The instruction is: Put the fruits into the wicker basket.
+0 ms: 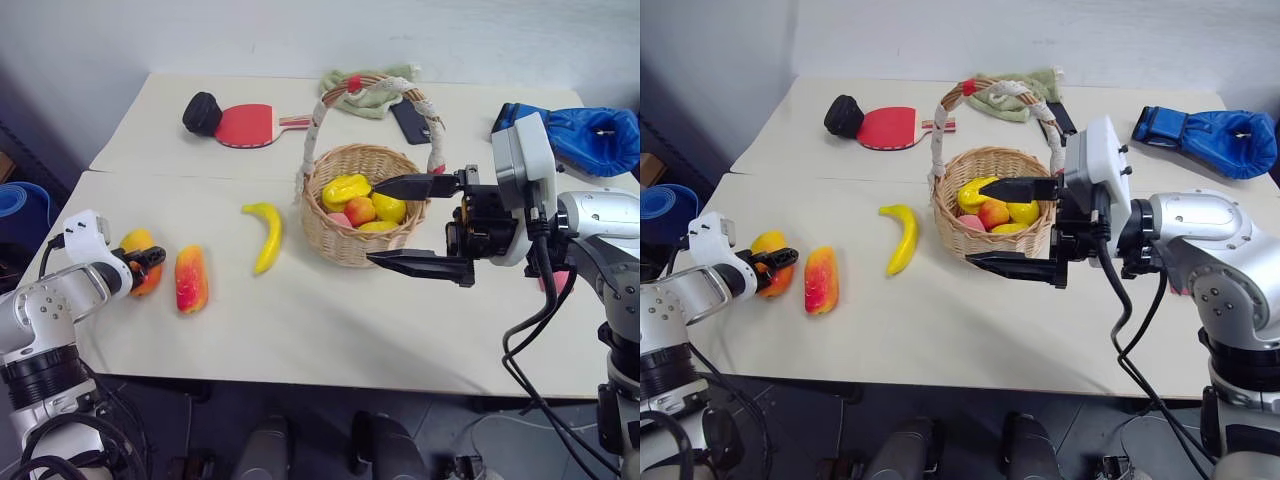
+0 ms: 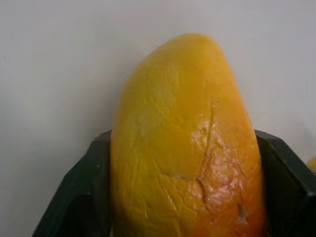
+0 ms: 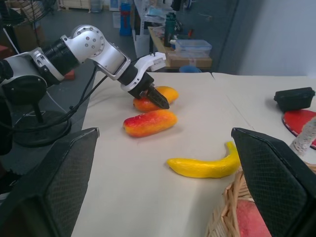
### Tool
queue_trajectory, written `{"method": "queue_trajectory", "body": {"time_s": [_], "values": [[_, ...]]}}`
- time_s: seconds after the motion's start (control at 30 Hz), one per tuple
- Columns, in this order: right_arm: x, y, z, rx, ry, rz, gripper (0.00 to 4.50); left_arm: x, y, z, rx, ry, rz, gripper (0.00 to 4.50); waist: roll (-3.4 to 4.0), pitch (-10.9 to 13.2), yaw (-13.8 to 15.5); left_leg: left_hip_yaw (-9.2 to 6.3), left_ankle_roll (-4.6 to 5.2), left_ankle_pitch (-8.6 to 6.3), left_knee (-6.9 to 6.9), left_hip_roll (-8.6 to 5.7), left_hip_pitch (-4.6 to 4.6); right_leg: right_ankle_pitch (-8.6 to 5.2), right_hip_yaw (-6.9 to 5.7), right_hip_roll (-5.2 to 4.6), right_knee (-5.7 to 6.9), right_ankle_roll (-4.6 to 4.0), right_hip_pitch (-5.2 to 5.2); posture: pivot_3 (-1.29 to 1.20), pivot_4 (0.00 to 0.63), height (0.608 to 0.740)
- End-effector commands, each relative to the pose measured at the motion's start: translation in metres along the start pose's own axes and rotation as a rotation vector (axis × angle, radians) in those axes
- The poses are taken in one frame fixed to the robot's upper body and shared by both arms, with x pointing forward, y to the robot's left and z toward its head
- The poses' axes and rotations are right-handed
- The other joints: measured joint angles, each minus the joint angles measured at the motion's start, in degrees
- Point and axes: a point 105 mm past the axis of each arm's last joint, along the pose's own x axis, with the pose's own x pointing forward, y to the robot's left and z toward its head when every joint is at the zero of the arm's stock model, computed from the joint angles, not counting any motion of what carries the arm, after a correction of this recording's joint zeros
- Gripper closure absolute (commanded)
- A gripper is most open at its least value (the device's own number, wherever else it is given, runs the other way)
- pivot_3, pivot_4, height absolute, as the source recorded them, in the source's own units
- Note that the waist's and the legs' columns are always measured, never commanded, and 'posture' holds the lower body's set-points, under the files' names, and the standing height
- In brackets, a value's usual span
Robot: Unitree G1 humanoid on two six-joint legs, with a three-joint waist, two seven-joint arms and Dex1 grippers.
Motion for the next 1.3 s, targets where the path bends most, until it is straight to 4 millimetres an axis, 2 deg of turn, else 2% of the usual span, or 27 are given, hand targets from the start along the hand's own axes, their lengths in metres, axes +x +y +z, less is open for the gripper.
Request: {"method": "queue_trajectory", "body": {"time_s": [0.03, 0.1, 0.17, 0.23, 0.3, 0.33, 0.43, 0.57, 0.73, 0.83, 0.87, 0.93, 1.0, 1.1, 1.2, 1.3], "values": [[-0.004, 0.002, 0.008, -0.045, -0.014, -0.023, 0.00, -0.006, -0.008, 0.016, 0.003, -0.043, -0.027, 1.38, -0.01, 0.01, 0.00, 0.03, 0.00, 0.00, 0.00, 0.04, -0.01, 0.03, -0.01, 0.02, 0.00, -0.01, -0.02, 0.00, 0.150, 0.740], [-0.005, 0.001, 0.007, -0.050, -0.010, -0.034, 0.00, -0.011, -0.019, 0.026, 0.007, -0.072, -0.087, 1.38, -0.06, 0.01, 0.00, 0.05, -0.01, -0.02, 0.01, 0.08, -0.03, 0.06, -0.02, 0.05, -0.02, -0.03, -0.03, 0.00, 0.150, 0.740], [-0.006, -0.002, 0.006, -0.045, -0.007, -0.051, 0.00, -0.022, -0.041, 0.043, 0.029, -0.131, -0.206, 1.38, -0.08, 0.03, -0.02, 0.09, 0.00, -0.06, 0.02, 0.10, -0.04, 0.07, -0.01, 0.06, -0.03, -0.03, -0.06, 0.00, 0.150, 0.740], [-0.008, -0.006, 0.004, -0.045, 0.012, -0.087, 0.00, -0.054, -0.103, 0.067, 0.148, -0.183, -0.519, 1.38, -0.30, 0.15, 0.00, 0.11, 0.00, -0.09, 0.08, 0.12, -0.10, 0.08, -0.01, 0.07, -0.03, -0.03, -0.10, 0.00, 0.150, 0.740], [-0.010, -0.009, 0.002, -0.043, 0.023, -0.115, 0.00, -0.077, -0.140, 0.072, 0.253, -0.176, -0.699, 1.38, -0.60, 0.31, 0.31, 0.03, -0.05, -0.11, 0.24, 0.19, -0.28, 0.08, -0.07, 0.12, 0.03, -0.04, -0.17, 0.00, 0.150, 0.740], [-0.014, -0.012, 0.000, -0.038, 0.032, -0.150, 0.00, -0.088, -0.164, 0.069, 0.346, -0.149, -0.801, 1.38, -0.60, 0.30, 0.33, -0.01, -0.08, -0.19, 0.37, 0.23, -0.35, 0.12, -0.10, 0.17, -0.01, -0.10, -0.17, 0.00, 0.150, 0.740], [-0.026, -0.023, -0.010, -0.033, 0.071, -0.263, 0.00, -0.107, -0.212, 0.050, 0.551, -0.048, -0.999, 1.38, -0.48, 0.27, 0.28, 0.21, 0.14, -0.49, 0.54, 0.16, -0.24, 0.17, 0.08, 0.12, -0.08, -0.01, -0.06, 0.00, 0.150, 0.740], [-0.045, -0.033, -0.019, -0.033, 0.115, -0.394, 0.00, -0.100, -0.249, 0.032, 0.676, 0.044, -1.084, 1.38, -0.46, 0.29, 0.08, 0.52, 0.28, -0.55, 0.54, 0.14, -0.22, 0.28, 0.31, 0.20, -0.37, 0.19, -0.03, 0.00, 0.150, 0.740], [-0.074, -0.039, -0.026, -0.031, 0.166, -0.574, 0.00, -0.066, -0.296, 0.012, 0.836, 0.050, -1.096, 1.38, -0.47, 0.30, 0.23, 0.73, 0.26, -0.53, 0.59, 0.13, -0.20, 0.29, 0.49, 0.52, -0.45, 0.19, -0.05, 0.00, 0.150, 0.740], [-0.079, -0.034, -0.027, -0.030, 0.173, -0.610, 0.00, -0.041, -0.322, 0.014, 0.867, -0.012, -1.055, 1.38, -0.47, 0.30, 0.42, 0.88, 0.26, -0.53, 0.64, 0.25, -0.20, 0.35, 0.73, 0.75, -0.61, 0.11, -0.05, 0.00, 0.150, 0.740], [-0.078, -0.031, -0.028, -0.030, 0.173, -0.609, 0.00, -0.035, -0.330, 0.017, 0.851, -0.031, -1.045, 0.82, -0.47, 0.30, 0.40, 0.92, 0.28, -0.53, 0.69, 0.30, -0.21, 0.41, 0.80, 0.83, -0.66, 0.09, -0.05, 0.00, 0.150, 0.740], [-0.076, -0.027, -0.030, -0.027, 0.173, -0.609, 0.00, -0.029, -0.339, 0.022, 0.811, -0.059, -1.040, 0.48, -0.47, 0.30, -0.84, 1.15, 0.35, -0.57, 0.65, 0.41, -0.21, 0.53, 1.04, 0.92, -0.76, 0.09, -0.13, 0.00, 0.150, 0.740], [-0.075, -0.025, -0.031, -0.025, 0.173, -0.610, 0.00, -0.028, -0.340, 0.027, 0.786, -0.073, -1.046, 0.02, -0.47, 0.31, -0.95, 1.14, 0.43, -0.60, 0.70, 0.40, -0.24, 0.57, 1.09, 0.92, -0.73, 0.17, -0.17, 0.00, 0.150, 0.740], [-0.072, -0.023, -0.033, -0.016, 0.167, -0.598, 0.00, -0.036, -0.330, 0.038, 0.725, -0.078, -1.080, 0.02, -0.48, 0.31, -1.39, 1.27, 0.47, -0.62, 0.70, 0.42, -0.25, 0.61, 1.23, 0.92, -0.73, 0.23, -0.25, 0.00, 0.150, 0.740], [-0.067, -0.023, -0.034, -0.010, 0.157, -0.567, 0.00, -0.054, -0.302, 0.051, 0.626, -0.078, -1.116, 0.02, -0.47, 0.31, -1.66, 1.37, 0.46, -0.62, 0.67, 0.47, -0.25, 0.63, 1.30, 0.92, -0.60, 0.25, -0.39, 0.00, 0.150, 0.740], [-0.058, -0.023, -0.033, -0.007, 0.139, -0.512, 0.00, -0.071, -0.254, 0.054, 0.547, -0.067, -1.081, 0.02, -0.46, 0.31, -2.32, 1.22, 0.39, -0.63, 0.63, 0.55, -0.21, 0.63, 1.49, 0.91, -0.30, 0.25, -0.63, 0.00, 0.150, 0.740]]}}
